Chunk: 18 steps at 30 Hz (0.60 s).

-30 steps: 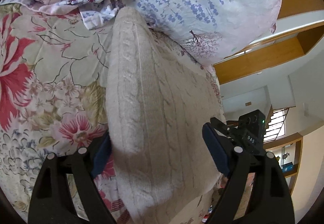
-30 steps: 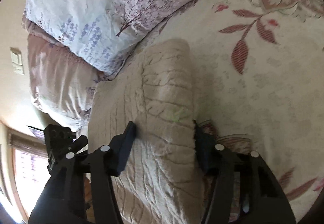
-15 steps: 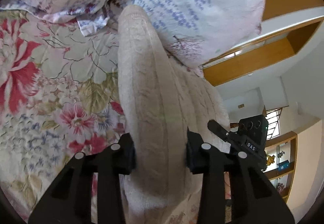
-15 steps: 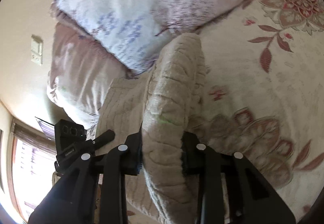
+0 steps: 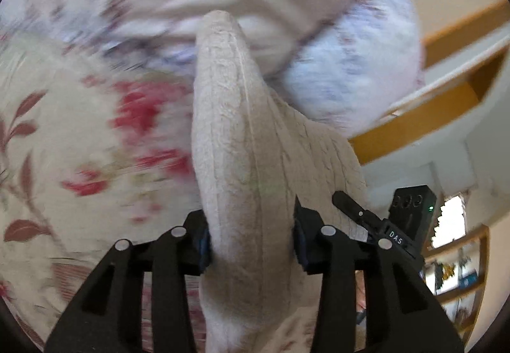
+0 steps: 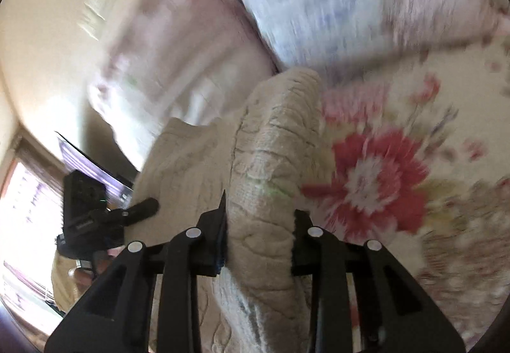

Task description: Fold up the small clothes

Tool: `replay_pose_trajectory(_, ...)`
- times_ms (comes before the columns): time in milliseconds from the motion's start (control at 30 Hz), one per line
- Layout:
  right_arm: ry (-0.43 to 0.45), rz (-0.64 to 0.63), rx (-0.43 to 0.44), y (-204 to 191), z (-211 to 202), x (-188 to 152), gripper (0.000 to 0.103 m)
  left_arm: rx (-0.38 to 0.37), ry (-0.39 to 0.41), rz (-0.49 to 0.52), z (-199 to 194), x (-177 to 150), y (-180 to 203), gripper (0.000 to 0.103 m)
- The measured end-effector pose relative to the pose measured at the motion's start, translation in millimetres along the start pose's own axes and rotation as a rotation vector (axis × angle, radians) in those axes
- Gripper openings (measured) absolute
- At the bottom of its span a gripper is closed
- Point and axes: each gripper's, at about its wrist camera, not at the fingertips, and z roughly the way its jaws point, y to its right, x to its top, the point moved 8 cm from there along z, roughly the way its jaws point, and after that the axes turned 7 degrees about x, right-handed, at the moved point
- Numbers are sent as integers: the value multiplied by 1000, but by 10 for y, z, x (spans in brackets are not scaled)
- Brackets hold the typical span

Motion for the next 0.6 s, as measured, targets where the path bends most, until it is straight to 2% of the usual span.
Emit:
replay_pose_trajectory(33, -23, 32, -65, 131, 130, -35, 32, 45, -24, -37, 115, -20, -151, 42)
replay_pose_trajectory(67, -18, 47, -70, 176, 167, -33, 39, 48, -32, -60, 161, -26, -250, 47)
replay_pose_trajectory(133, -22, 64, -53, 176, 112, -7, 39, -12, -23, -95, 169, -33, -328, 48)
replay_pose_trajectory(267, 7, 57, -66, 164, -112, 79, 42, 18, 22, -54, 31, -15, -318, 49)
replay_pose_trajectory(333, 37, 55, -68, 176, -224, 143, 42, 69, 93, -13, -124, 1, -290, 52)
replay_pose_trajectory(400, 45, 60, -74, 210, -255, 193, 42, 135, 189, 51, -311, 1, -216, 63)
replay_pose_trajectory(433, 39, 60, -70, 195, -217, 188, 42, 185, 249, 107, -417, -3, -115, 65)
replay_pose_trajectory(500, 28, 45, -78, 161, -145, 202, 41, 236, 299, 186, -500, -37, 43, 73)
replay_pose_trajectory(600, 34, 15, -112, 115, -72, 211, 41, 376, 336, 352, -497, -147, 302, 80)
